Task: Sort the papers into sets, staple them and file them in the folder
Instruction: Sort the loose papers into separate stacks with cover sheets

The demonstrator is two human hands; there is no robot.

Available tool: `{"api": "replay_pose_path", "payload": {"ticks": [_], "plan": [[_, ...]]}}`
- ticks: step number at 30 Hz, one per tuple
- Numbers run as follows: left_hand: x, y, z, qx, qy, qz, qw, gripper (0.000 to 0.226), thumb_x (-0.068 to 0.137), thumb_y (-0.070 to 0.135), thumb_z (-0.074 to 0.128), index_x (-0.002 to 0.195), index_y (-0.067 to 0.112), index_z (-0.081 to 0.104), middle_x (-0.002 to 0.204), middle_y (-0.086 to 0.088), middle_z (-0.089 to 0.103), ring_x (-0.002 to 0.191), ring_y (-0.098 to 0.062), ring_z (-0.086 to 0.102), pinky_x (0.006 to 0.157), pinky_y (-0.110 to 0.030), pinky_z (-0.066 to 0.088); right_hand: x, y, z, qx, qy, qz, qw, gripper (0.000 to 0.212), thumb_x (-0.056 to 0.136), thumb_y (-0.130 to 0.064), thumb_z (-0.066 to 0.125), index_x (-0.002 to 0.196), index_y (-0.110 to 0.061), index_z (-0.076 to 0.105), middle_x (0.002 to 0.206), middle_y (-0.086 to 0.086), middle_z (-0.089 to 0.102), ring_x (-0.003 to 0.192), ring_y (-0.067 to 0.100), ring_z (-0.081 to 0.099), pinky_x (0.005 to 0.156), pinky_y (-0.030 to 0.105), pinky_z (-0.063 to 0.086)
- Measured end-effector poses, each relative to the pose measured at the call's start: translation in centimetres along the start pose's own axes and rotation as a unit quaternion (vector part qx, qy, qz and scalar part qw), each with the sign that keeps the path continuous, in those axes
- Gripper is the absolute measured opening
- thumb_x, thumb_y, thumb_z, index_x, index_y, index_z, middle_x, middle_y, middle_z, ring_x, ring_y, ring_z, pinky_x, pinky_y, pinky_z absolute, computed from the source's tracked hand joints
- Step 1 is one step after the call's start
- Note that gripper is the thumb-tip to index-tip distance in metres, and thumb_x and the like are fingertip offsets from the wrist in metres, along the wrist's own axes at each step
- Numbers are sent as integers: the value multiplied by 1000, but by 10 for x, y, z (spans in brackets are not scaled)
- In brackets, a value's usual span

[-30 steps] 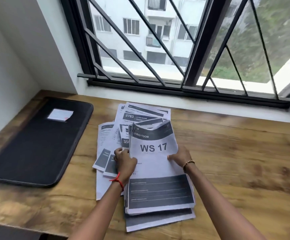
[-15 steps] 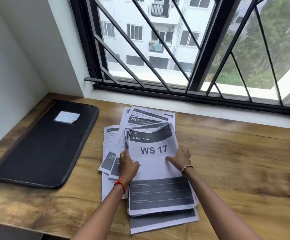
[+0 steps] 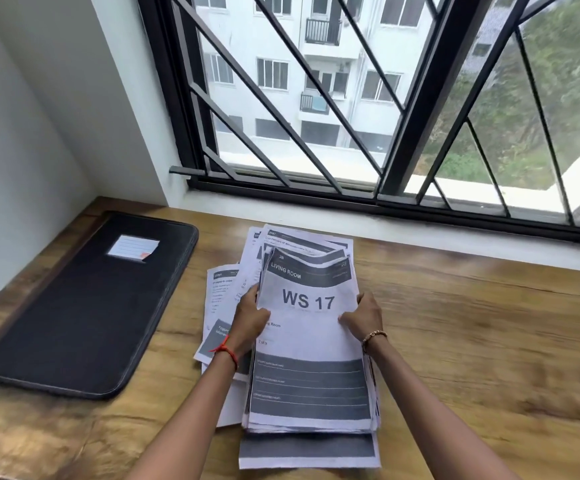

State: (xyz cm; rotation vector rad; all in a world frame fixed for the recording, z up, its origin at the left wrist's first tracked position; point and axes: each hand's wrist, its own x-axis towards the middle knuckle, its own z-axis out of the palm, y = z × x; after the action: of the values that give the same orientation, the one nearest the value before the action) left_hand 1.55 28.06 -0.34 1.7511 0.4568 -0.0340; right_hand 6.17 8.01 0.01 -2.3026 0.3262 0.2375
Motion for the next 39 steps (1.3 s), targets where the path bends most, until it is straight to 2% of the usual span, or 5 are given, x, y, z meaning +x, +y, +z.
{"api": "replay_pose_path", "payload": {"ticks": [6,20,25,29,39], "plan": [[31,17,-12,45,8,16,999,61,74,-16,41,128,10,50,111,-9,64,94,-28,63,61,-20,50,14,-19,7,73,-9,-9,997,45,70,7,63,111,3,44,105,16,58,82,22,51,69,24,39],[59,-2,-7,237,58,-6,970,52,75,-4,46,126,6,52,120,-20,50,112,-37,45,95,-42,42,26,-11,37,-3,33,44,999,49,74,-7,63,116,10,44,122,25,50,115,38,45,92,38,42],[58,1,-8,294,45,-42,954,61,79,4,45,136,24,40,121,-16,48,112,-35,40,91,-41,34,30,-9,36,36,40,64,996,45,71,-7,65,110,9,48,116,24,55,109,37,51,90,40,46],[59,-2,-10,252,20,18,967,62,79,0,43,136,26,41,114,-12,61,97,-34,56,80,-43,51,30,-10,38,69,54,67,994,43,70,-6,66,108,7,49,114,21,57,106,36,53,90,41,47],[63,-7,-18,337,52,21,940,57,94,24,50,146,21,27,140,-15,32,129,-31,25,102,-41,29,34,-25,42,146,115,40,982,28,68,10,60,96,7,64,96,20,68,85,31,62,68,23,40]]}}
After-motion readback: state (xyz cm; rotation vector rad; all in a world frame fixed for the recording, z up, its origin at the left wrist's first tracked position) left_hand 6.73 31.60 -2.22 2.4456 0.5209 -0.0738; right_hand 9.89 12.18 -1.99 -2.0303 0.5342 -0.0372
